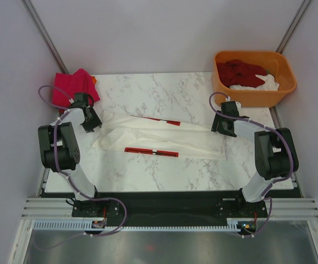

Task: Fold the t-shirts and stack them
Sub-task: Fold the tshirt

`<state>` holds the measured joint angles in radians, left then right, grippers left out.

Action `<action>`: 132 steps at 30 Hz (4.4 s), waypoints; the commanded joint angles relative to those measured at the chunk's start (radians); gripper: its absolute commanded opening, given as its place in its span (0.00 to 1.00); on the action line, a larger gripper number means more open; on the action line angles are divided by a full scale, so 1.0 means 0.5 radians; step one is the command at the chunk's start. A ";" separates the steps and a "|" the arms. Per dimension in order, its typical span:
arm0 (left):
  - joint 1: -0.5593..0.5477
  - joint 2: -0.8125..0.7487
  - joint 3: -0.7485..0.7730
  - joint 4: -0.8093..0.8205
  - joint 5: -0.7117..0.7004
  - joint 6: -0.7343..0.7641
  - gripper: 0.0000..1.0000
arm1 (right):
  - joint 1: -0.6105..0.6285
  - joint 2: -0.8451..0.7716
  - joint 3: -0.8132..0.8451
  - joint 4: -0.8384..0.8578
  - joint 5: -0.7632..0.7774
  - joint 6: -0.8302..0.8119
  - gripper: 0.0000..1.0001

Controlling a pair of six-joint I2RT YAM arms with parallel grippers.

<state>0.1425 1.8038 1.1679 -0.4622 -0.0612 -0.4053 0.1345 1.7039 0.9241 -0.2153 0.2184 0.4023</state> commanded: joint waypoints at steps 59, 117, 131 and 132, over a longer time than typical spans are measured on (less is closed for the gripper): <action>-0.552 0.834 1.038 0.170 0.530 -0.018 0.02 | 0.733 -0.892 -0.974 0.513 -1.134 1.158 0.01; -1.392 -1.991 -1.489 -0.610 -0.055 -1.523 0.65 | 1.695 -0.999 -0.431 -0.217 -0.357 0.785 0.88; -1.629 -1.893 -1.535 -0.668 -0.280 -1.628 0.58 | 1.603 -1.070 -0.471 -0.309 -0.378 0.683 0.89; -1.638 -1.902 -1.535 -0.662 -0.264 -1.625 0.57 | 1.596 -1.067 -0.474 -0.312 -0.375 0.680 0.89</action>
<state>-0.6601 0.8604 0.4095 -0.7887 -0.1505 -1.1664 0.9447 1.1915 0.6991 -0.3614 0.0299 0.7620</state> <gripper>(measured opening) 0.578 0.885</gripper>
